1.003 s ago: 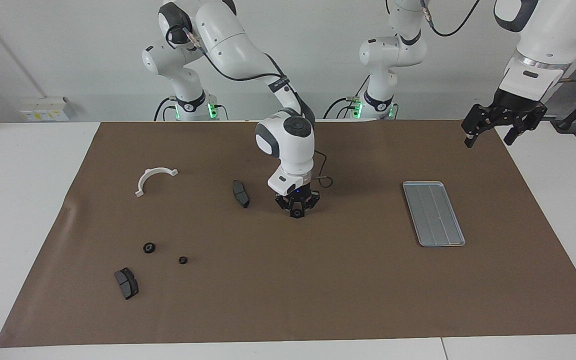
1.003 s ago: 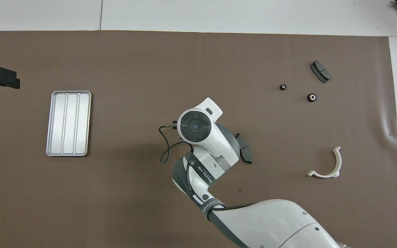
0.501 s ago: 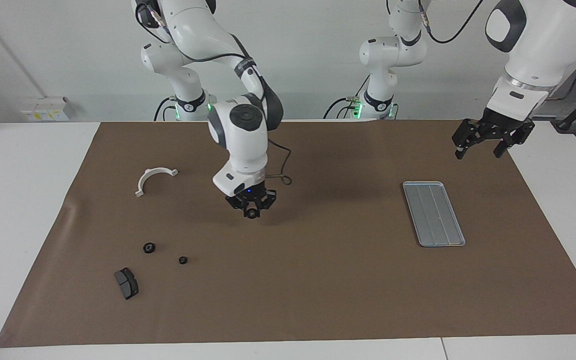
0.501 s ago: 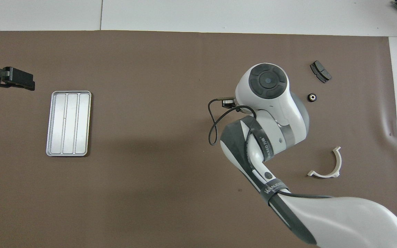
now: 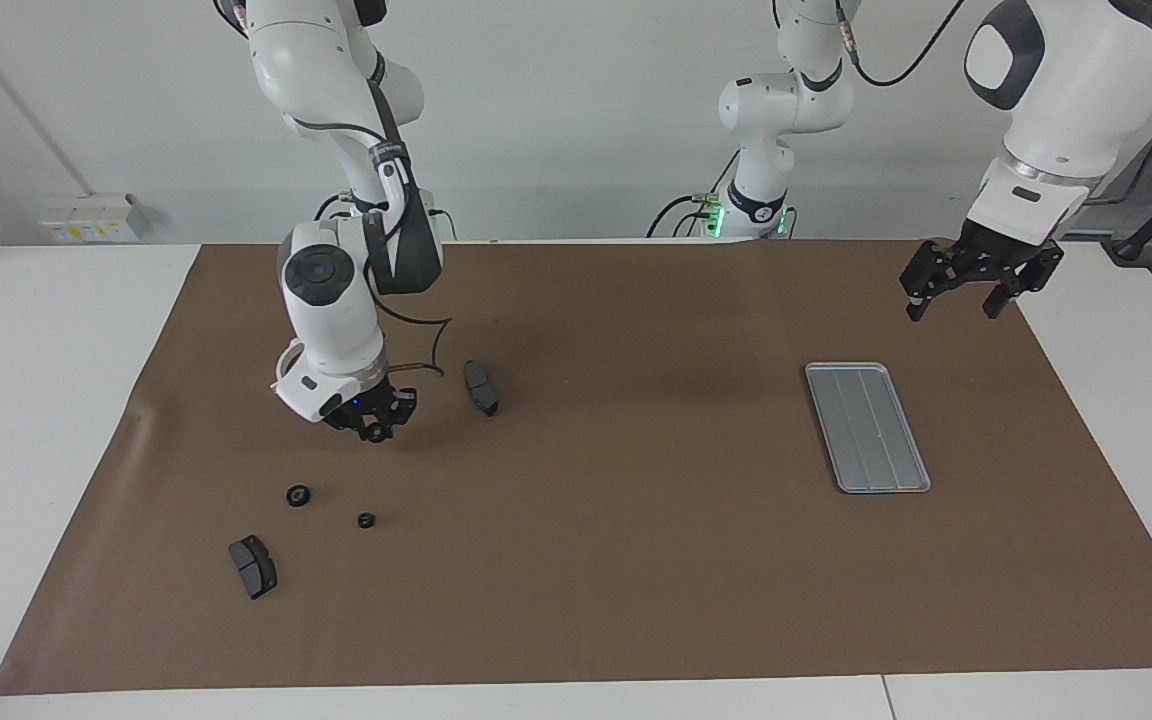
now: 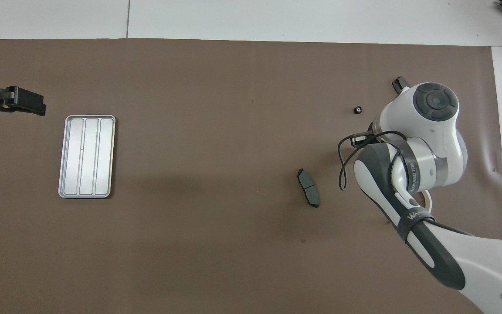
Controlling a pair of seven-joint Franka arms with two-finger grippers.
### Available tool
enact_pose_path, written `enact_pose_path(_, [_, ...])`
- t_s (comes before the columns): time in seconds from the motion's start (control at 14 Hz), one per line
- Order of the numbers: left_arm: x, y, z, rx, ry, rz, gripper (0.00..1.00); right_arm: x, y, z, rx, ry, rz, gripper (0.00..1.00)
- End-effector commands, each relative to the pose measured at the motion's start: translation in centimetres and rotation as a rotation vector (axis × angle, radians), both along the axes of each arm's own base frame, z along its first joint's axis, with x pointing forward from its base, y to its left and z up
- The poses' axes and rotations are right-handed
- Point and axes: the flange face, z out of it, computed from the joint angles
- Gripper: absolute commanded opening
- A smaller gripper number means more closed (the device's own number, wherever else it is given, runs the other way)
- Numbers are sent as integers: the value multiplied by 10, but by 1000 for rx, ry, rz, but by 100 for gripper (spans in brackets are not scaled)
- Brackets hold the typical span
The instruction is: Place bearing gear from tray to pile
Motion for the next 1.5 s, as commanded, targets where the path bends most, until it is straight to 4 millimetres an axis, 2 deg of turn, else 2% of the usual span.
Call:
enact_pose_path(0.0, [-8, -1, 2, 4, -12, -5, 100, -28, -37, -17, 10, -40, 81, 0])
enact_pose_path(0.07, [-9, -2, 1, 5, -6, -8, 100, -35, -48, -28, 14, -64, 85, 0])
enact_pose_path(0.29, [-9, -2, 1, 5, -6, -8, 100, -40, -49, -34, 19, -79, 87, 0])
enact_pose_path(0.36, [-8, -1, 2, 5, -11, -11, 100, -43, -50, -39, 21, -70, 83, 17])
enact_pose_path(0.5, [-9, 1, 1, 5, -8, -5, 100, -46, -50, -43, 24, -66, 79, 66])
enact_pose_path(0.57, [-9, 1, 1, 5, -8, -5, 100, -46, -50, -43, 24, -67, 75, 100])
enact_pose_path(0.72, [-10, -1, 2, 5, -1, -8, 100, -41, -49, -36, 26, -79, 60, 100])
enact_pose_path(0.93, [-12, 2, 4, 6, -1, -3, 100, -30, -35, -2, 44, -134, -152, 100])
enact_pose_path(1.07, [-12, 8, 4, 6, -1, 6, 100, -15, -33, 30, 34, -131, -191, 100])
enact_pose_path(1.22, [-12, 9, 4, 6, -1, 8, 100, -1, -43, 68, 23, -110, -217, 100])
enact_pose_path(1.43, [-12, 7, 4, 6, -1, 5, 100, 1, -49, 127, 26, -73, -241, 100])
